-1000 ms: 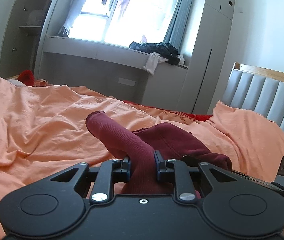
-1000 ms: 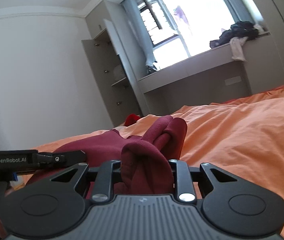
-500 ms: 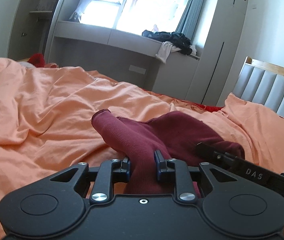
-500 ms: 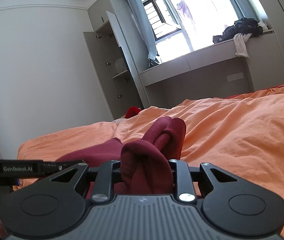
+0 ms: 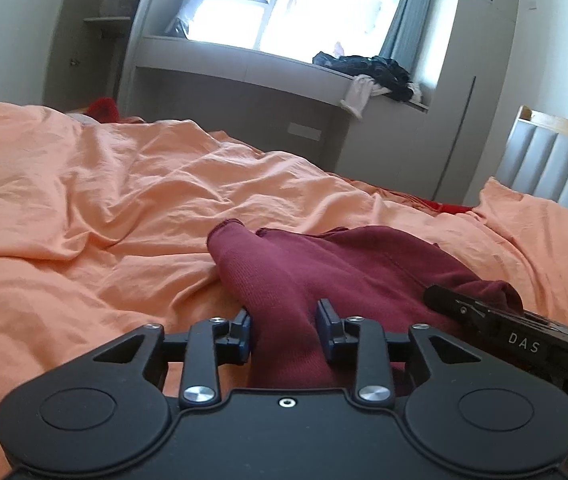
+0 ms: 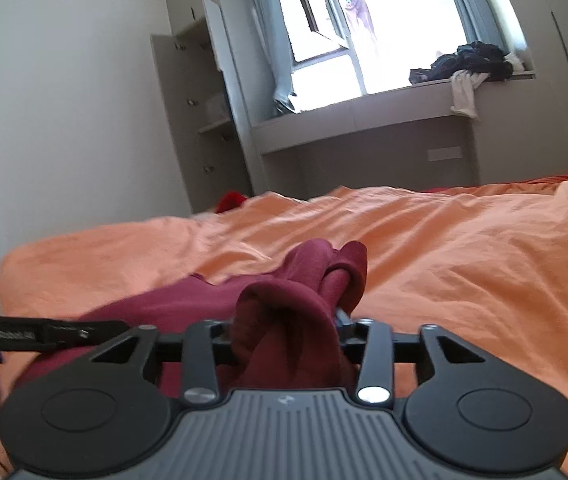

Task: Fold small clothes

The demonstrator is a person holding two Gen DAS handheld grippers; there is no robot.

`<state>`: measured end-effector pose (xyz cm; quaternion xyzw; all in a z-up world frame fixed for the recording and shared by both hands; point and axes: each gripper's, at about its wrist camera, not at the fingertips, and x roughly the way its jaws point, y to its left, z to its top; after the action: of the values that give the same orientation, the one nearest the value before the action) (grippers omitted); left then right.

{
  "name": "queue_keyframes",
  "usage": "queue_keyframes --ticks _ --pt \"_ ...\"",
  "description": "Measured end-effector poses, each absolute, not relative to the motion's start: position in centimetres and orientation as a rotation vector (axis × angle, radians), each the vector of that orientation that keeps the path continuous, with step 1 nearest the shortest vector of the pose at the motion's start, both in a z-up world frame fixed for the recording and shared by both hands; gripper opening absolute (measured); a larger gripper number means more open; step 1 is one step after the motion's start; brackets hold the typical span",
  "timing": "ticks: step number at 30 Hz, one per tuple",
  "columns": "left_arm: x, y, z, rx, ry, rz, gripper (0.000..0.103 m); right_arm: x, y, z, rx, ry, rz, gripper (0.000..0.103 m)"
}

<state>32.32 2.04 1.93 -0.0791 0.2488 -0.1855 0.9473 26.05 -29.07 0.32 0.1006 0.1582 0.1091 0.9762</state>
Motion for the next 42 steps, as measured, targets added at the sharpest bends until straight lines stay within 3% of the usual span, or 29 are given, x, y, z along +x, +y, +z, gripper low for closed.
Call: queue_keyframes --ticks 4,9,13,19,21,32,42 --pt "31.4 1.9 1.9 -0.121 0.48 -0.331 0.051 26.0 -28.8 0.0 0.17 0.34 0.188 0.072" --pt "30.8 2.4 2.3 -0.131 0.474 -0.288 0.065 25.4 -28.8 -0.1 0.137 0.335 0.162 0.088" --pt "29.7 2.6 2.7 -0.122 0.459 -0.23 0.082 24.6 -29.1 0.2 0.143 0.325 0.153 0.103" --pt "26.9 2.6 3.7 -0.106 0.419 -0.185 0.1 22.2 -28.9 1.2 0.1 0.282 0.156 0.103" --pt "25.7 2.6 4.2 -0.102 0.403 -0.183 0.102 21.2 -28.9 1.6 0.091 0.256 0.149 0.103" --pt "17.8 2.2 7.3 -0.057 0.289 -0.15 0.102 12.6 -28.9 4.8 0.098 0.076 0.151 0.103" --pt "9.6 2.6 5.8 -0.067 0.238 -0.137 0.102 2.7 -27.6 4.4 0.058 -0.024 0.141 0.103"
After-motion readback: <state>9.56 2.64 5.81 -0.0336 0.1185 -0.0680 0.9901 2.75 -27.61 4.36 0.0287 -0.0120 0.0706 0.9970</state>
